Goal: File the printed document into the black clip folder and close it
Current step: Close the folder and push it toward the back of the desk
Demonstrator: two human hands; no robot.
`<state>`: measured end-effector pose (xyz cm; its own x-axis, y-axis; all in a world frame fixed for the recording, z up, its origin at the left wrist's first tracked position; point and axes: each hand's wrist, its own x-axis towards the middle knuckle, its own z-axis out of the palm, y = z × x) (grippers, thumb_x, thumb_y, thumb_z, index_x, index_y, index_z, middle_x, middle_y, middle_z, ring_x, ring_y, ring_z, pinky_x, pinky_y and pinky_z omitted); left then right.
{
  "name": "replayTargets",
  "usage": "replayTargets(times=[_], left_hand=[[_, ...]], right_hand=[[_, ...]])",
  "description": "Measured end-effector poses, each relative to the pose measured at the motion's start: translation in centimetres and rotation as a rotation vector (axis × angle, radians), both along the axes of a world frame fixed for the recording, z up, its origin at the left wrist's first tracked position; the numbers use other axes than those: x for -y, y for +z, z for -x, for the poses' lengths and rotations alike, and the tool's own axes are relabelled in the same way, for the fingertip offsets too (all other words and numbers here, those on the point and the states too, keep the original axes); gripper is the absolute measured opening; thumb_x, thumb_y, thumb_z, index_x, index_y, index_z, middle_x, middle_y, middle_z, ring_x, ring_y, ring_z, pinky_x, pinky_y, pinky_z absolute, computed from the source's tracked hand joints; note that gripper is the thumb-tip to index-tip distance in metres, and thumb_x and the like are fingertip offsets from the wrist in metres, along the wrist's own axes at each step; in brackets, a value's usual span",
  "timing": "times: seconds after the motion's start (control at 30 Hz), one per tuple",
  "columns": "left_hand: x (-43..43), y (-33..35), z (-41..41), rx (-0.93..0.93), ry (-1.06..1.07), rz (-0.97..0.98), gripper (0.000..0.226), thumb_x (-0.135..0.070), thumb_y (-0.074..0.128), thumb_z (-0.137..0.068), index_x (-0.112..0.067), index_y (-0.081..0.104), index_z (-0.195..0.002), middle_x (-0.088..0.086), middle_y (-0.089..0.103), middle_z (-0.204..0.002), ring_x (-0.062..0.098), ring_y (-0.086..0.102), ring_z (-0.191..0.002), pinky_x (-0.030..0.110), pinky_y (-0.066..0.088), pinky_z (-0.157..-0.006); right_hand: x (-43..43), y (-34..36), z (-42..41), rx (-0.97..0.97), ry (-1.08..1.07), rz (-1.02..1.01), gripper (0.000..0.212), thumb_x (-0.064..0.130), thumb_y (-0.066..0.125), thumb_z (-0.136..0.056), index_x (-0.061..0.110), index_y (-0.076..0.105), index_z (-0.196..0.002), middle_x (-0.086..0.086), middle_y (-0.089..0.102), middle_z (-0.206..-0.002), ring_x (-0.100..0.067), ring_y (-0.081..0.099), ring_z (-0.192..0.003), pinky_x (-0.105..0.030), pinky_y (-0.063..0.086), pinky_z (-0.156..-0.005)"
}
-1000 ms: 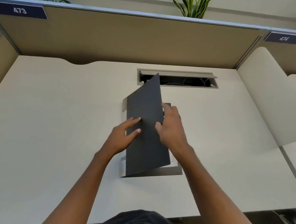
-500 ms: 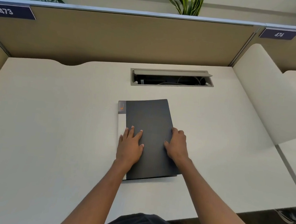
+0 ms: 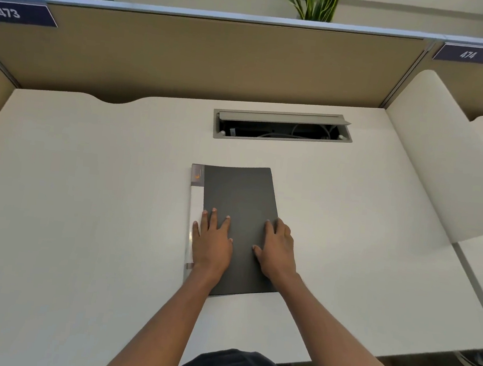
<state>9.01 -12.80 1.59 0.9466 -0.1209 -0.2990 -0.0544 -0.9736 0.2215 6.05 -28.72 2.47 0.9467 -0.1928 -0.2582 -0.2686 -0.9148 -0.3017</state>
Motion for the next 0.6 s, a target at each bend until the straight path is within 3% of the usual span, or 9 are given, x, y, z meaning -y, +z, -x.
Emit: replayTargets(times=[0.17,0.4,0.6], left_hand=[[-0.2,-0.1,0.3,0.042,0.003,0.039,0.061,-0.035,0.046,-0.105,-0.029,0.026,-0.162,0.008,0.009,-0.174,0.028,0.003,-0.162,0.049,0.009,-0.131],[-2.0,0.2,1.4,0.126,0.272,0.040,0.067,-0.033,0.053,-0.100,-0.021,0.028,-0.161,0.020,0.019,-0.169,0.034,0.020,-0.157,0.048,0.026,-0.126],[-2.2,1.0,1.2,0.095,0.445,0.225,0.067,-0.028,0.057,-0.100,-0.014,0.030,-0.159,0.018,0.054,-0.143,0.037,0.046,-0.133,0.046,0.047,-0.105]], right_hand=[[-0.5,-0.6,0.3,-0.026,0.111,0.023,0.073,0.046,0.057,-0.098,0.022,0.026,-0.159,-0.014,0.016,-0.168,-0.031,0.018,-0.155,-0.042,0.025,-0.125],[-0.4,-1.0,0.2,-0.071,0.147,0.063,0.071,0.051,0.053,-0.100,0.028,0.024,-0.160,-0.010,0.017,-0.168,-0.029,0.017,-0.155,-0.042,0.032,-0.121],[-0.1,-1.3,0.5,-0.045,0.136,0.056,0.071,0.054,0.054,-0.098,0.031,0.027,-0.159,-0.007,0.019,-0.168,-0.027,0.019,-0.154,-0.041,0.035,-0.119]])
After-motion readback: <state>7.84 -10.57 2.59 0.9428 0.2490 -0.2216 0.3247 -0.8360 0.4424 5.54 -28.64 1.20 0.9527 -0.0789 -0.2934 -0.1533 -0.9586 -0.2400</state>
